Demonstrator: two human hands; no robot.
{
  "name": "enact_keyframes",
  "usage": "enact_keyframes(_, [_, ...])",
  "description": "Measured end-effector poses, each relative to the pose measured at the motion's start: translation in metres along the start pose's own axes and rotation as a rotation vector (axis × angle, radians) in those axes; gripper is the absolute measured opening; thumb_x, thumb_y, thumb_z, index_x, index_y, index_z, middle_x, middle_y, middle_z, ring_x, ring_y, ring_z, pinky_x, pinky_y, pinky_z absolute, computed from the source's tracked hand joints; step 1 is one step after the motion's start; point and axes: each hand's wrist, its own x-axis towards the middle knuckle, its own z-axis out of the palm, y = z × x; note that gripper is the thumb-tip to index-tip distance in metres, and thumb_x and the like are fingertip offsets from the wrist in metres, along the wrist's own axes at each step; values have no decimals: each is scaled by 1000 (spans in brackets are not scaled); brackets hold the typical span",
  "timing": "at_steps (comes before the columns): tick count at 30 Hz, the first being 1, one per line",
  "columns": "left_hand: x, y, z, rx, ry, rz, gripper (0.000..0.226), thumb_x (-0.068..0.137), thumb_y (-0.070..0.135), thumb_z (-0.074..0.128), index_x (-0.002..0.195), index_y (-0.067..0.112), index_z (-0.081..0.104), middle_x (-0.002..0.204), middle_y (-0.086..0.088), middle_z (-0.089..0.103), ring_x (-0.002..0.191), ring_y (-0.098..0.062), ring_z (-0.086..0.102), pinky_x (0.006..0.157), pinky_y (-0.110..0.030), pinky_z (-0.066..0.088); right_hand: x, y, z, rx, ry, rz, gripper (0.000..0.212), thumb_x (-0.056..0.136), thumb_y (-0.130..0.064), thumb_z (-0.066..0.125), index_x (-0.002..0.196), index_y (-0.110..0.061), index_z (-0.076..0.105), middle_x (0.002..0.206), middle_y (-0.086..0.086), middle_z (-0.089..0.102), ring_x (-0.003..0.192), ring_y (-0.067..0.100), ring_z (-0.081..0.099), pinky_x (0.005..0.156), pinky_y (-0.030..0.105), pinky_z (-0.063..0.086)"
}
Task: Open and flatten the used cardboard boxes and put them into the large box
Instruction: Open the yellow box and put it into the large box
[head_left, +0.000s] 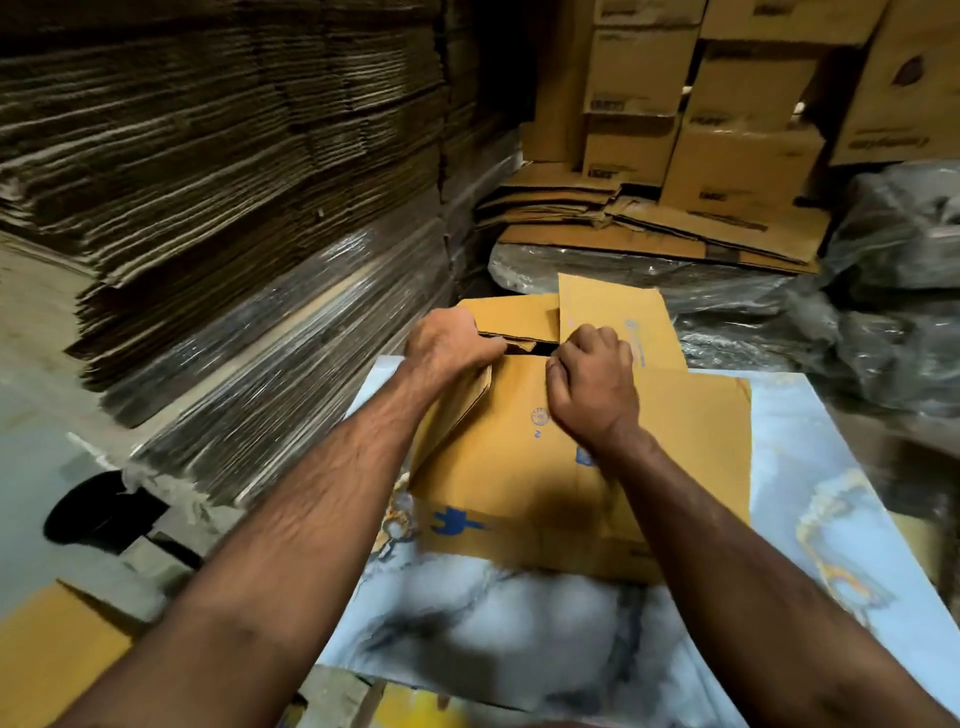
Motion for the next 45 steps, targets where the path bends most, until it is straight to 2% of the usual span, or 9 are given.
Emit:
enact_keyframes(19, [-2, -7, 25, -87, -137, 76, 73, 73, 67, 69, 114, 7, 63, 115, -15, 65, 100, -33, 64, 86, -41, 57, -79, -95, -80, -125, 308, -164, 22, 85, -31, 59, 74, -12, 61, 85, 5, 63, 77, 29, 54, 71, 40, 36])
enact_keyframes(24, [-18, -10, 29, -235, -351, 162, 63, 91, 58, 55, 126, 6, 60, 129, -19, 60, 114, -37, 60, 90, -42, 51, -119, -117, -90, -172, 290, -120, 24, 91, -30, 53, 75, -15, 62, 81, 0, 64, 77, 26, 58, 75, 42, 38])
enact_keyframes(28, [-32, -53, 33, -377, -860, 163, 74, 85, 72, 52, 138, 21, 53, 134, 0, 55, 124, -23, 52, 96, -42, 45, -161, -125, -89, -182, 285, -62, 28, 92, -33, 47, 72, -16, 58, 73, -1, 60, 71, 25, 56, 70, 40, 35])
enact_keyframes(31, [-54, -79, 66, -113, -836, 290, 63, 98, 58, 45, 145, 16, 45, 150, 2, 41, 136, -20, 40, 113, -39, 30, -192, -123, -78, -167, 139, 41, 32, 95, -35, 43, 73, -18, 58, 69, -4, 59, 68, 22, 57, 68, 38, 34])
enact_keyframes(35, [-81, -82, 96, 113, -675, 462, 87, 91, 64, 52, 158, 21, 17, 166, -8, 6, 152, -27, 9, 122, -43, 14, -212, -120, -56, -107, -133, 237, 38, 90, -42, 41, 68, -16, 56, 65, 2, 60, 64, 30, 59, 57, 33, 33])
enact_keyframes(38, [-99, -86, 109, 230, -558, 506, 99, 89, 64, 55, 159, 21, 0, 166, -9, -9, 152, -30, -8, 120, -51, 4, -216, -108, -44, -158, -415, 289, 50, 88, -51, 35, 110, -19, 67, 121, 8, 65, 113, 31, 59, 80, 38, 43])
enact_keyframes(40, [-108, -92, 118, 173, -496, 518, 97, 90, 58, 59, 158, 22, 0, 165, -8, -11, 152, -30, -11, 119, -51, -3, -218, -98, -39, -213, -619, 280, 59, 92, -54, 36, 142, -26, 46, 156, 6, 35, 142, 27, 33, 104, 45, 34])
enact_keyframes(42, [-113, -100, 125, 101, -442, 539, 90, 91, 47, 62, 157, 23, 6, 166, -6, -5, 152, -29, -10, 119, -49, -5, -218, -90, -38, -239, -723, 275, 58, 96, -55, 39, 147, -28, 36, 163, 1, 18, 147, 25, 22, 108, 48, 29])
enact_keyframes(45, [-124, -106, 131, 14, -389, 588, 81, 91, 35, 61, 156, 24, 13, 165, -4, 9, 152, -28, -4, 119, -48, -5, -215, -85, -35, -283, -796, 316, 45, 99, -52, 37, 132, -25, 54, 160, -2, 25, 135, 27, 40, 101, 47, 34])
